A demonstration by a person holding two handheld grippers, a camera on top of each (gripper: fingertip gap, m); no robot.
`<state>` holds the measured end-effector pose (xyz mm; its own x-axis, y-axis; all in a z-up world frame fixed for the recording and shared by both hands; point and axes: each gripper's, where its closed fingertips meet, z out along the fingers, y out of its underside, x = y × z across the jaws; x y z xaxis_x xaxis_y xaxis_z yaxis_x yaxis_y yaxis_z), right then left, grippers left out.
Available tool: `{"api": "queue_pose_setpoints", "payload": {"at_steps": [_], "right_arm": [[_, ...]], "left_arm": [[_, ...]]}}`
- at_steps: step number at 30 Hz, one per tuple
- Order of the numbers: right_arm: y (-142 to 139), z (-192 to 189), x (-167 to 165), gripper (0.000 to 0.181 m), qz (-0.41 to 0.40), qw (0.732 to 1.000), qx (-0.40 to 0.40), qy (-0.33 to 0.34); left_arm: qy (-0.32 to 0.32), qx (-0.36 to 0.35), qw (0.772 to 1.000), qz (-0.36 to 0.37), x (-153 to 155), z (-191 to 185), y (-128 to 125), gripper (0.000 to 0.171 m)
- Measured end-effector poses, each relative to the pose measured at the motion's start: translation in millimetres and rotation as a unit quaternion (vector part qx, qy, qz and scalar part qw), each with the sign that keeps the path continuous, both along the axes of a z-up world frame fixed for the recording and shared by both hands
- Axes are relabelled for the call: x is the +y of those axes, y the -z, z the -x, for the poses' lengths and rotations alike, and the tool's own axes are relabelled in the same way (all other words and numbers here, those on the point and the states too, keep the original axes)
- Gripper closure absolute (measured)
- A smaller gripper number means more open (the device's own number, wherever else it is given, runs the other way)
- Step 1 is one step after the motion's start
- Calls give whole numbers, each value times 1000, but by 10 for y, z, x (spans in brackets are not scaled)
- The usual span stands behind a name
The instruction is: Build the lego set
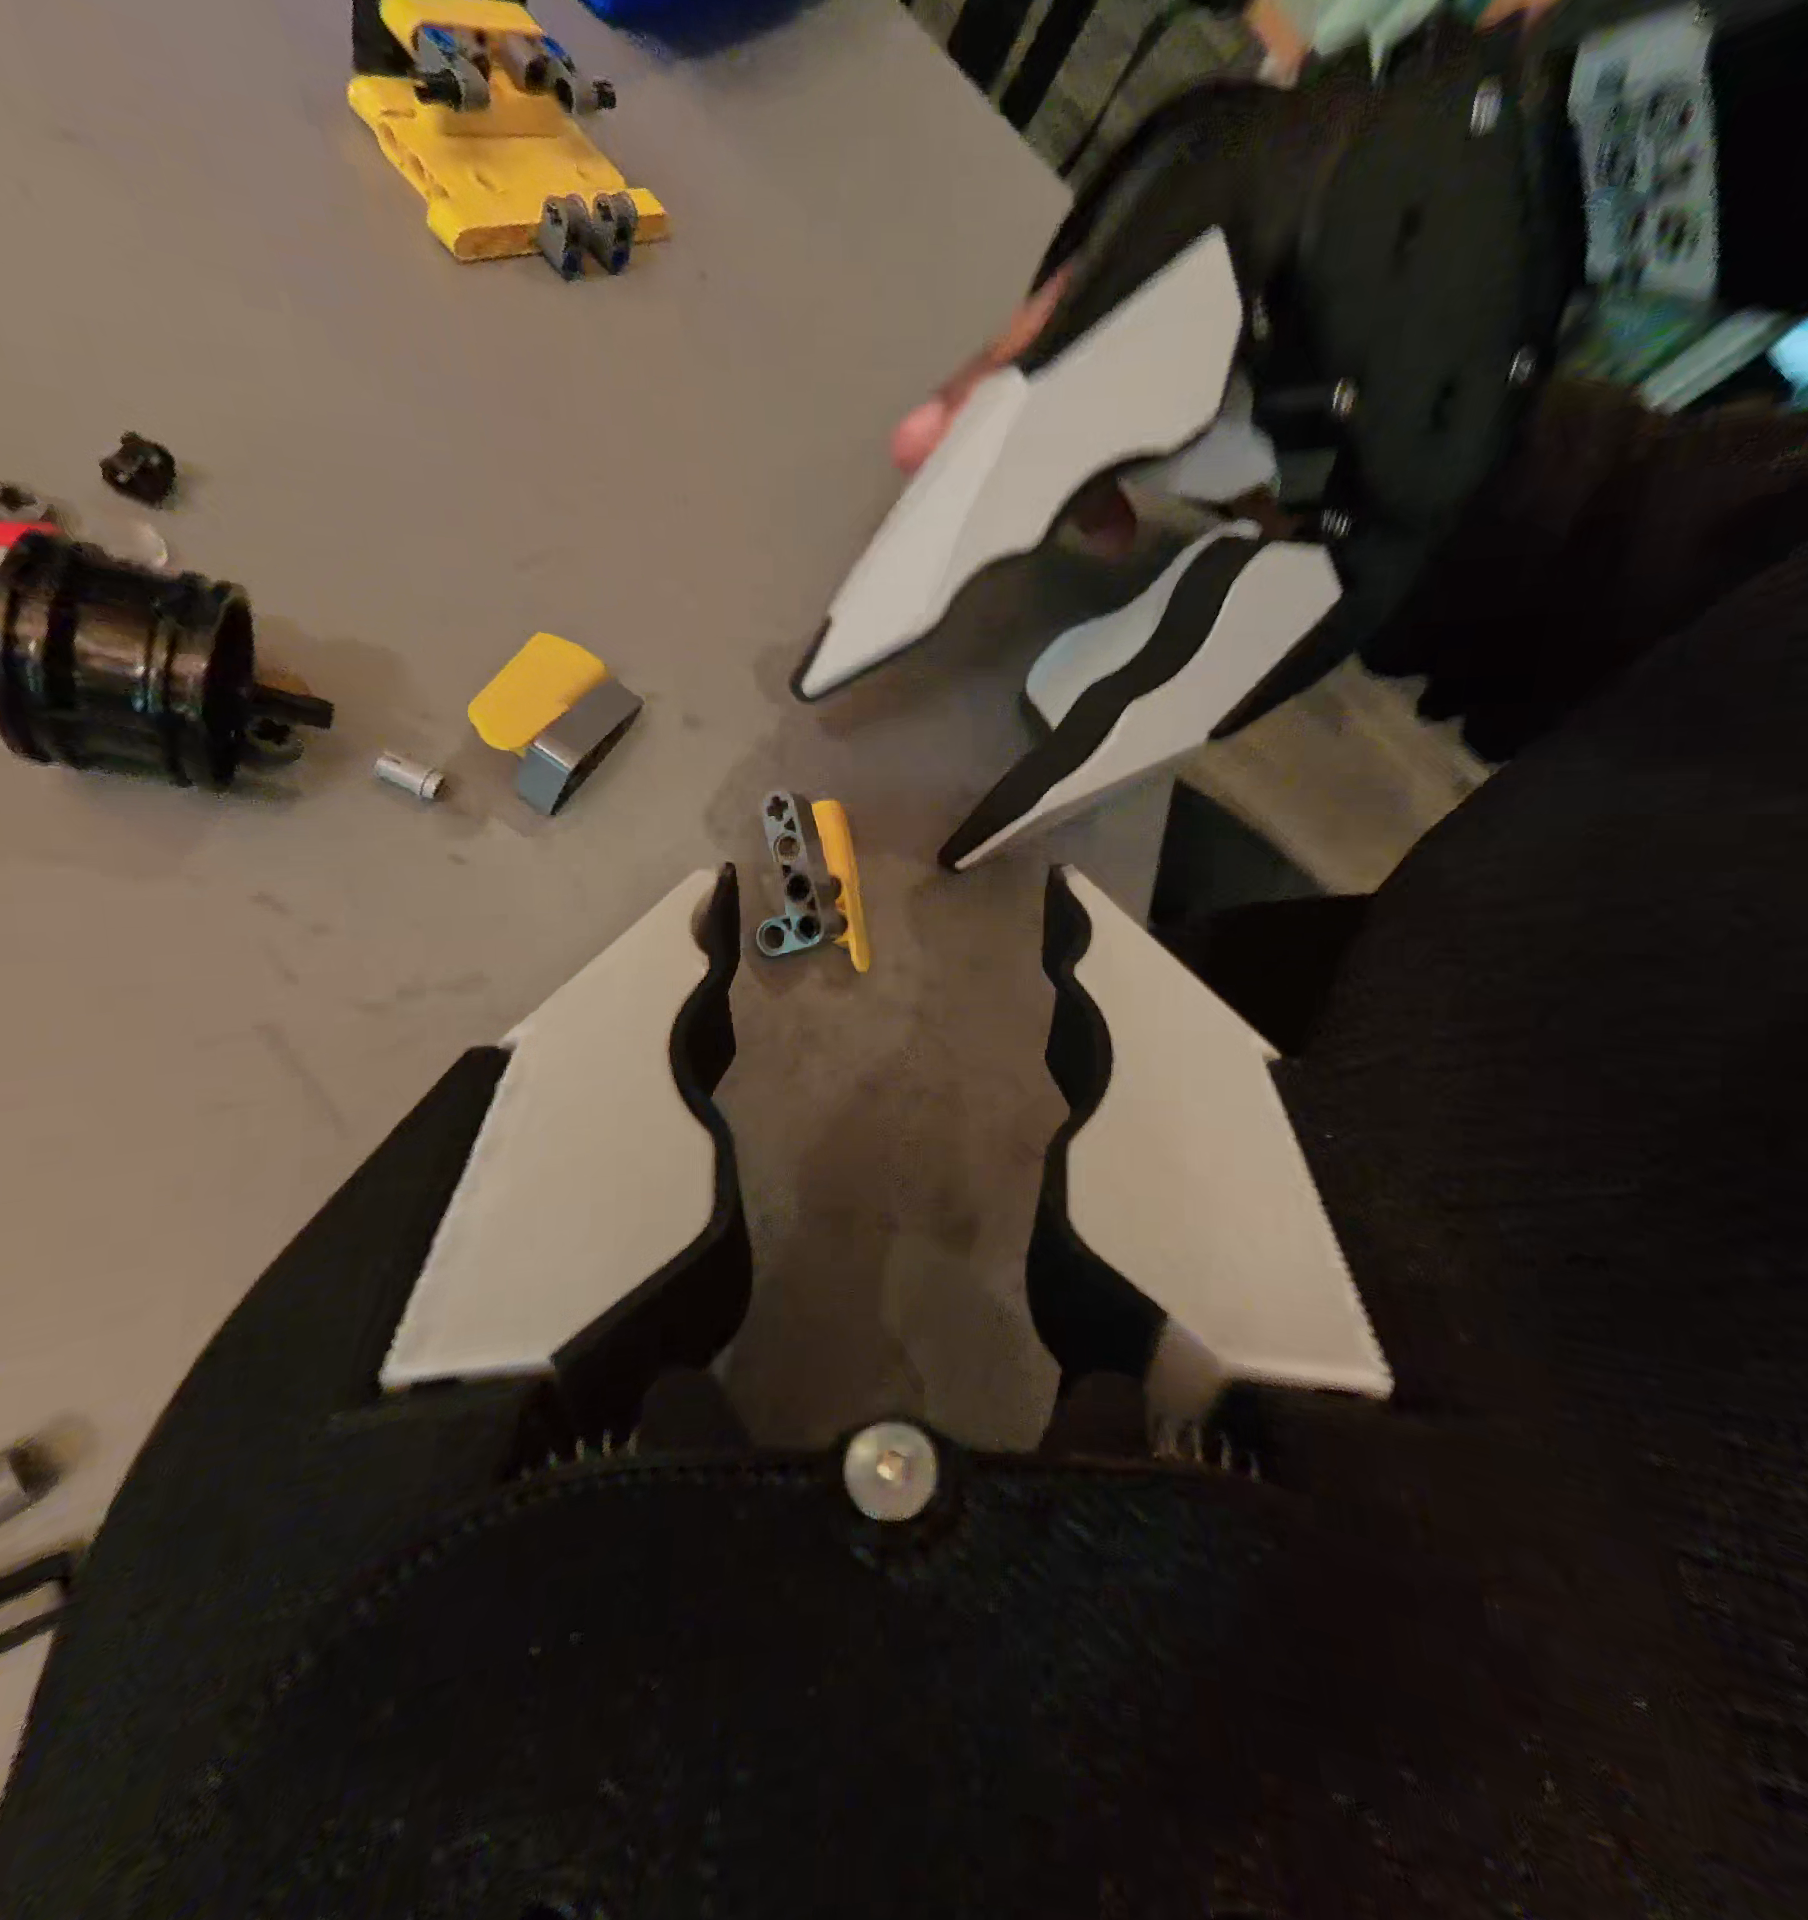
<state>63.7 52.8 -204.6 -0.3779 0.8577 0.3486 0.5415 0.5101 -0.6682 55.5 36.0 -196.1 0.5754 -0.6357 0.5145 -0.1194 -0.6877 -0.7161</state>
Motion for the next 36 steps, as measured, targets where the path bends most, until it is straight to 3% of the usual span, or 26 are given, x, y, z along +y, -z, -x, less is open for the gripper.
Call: {"api": "queue_pose_setpoints", "payload": {"at_steps": [6,12,18,29,33,36], "right_arm": [[43,113,-85,139,-25,994,11,-109],[107,138,-142,140,-21,989,-1,-147],[124,122,-153,145,-15,990,-11,-138],[166,115,-156,150,51,989,-65,-124],[188,117,-144,149,140,982,-102,-72],[144,150,-113,133,188,977,-92,-46]], "left_arm": [[8,142,988,-63,15,7,209,121],[-1,123,989,-77,9,51,134,122],[11,144,982,-121,29,37,98,129],[48,184,975,-111,-60,7,234,135],[44,181,977,-101,-47,16,245,143],[45,156,984,-71,-42,18,245,148]]}}
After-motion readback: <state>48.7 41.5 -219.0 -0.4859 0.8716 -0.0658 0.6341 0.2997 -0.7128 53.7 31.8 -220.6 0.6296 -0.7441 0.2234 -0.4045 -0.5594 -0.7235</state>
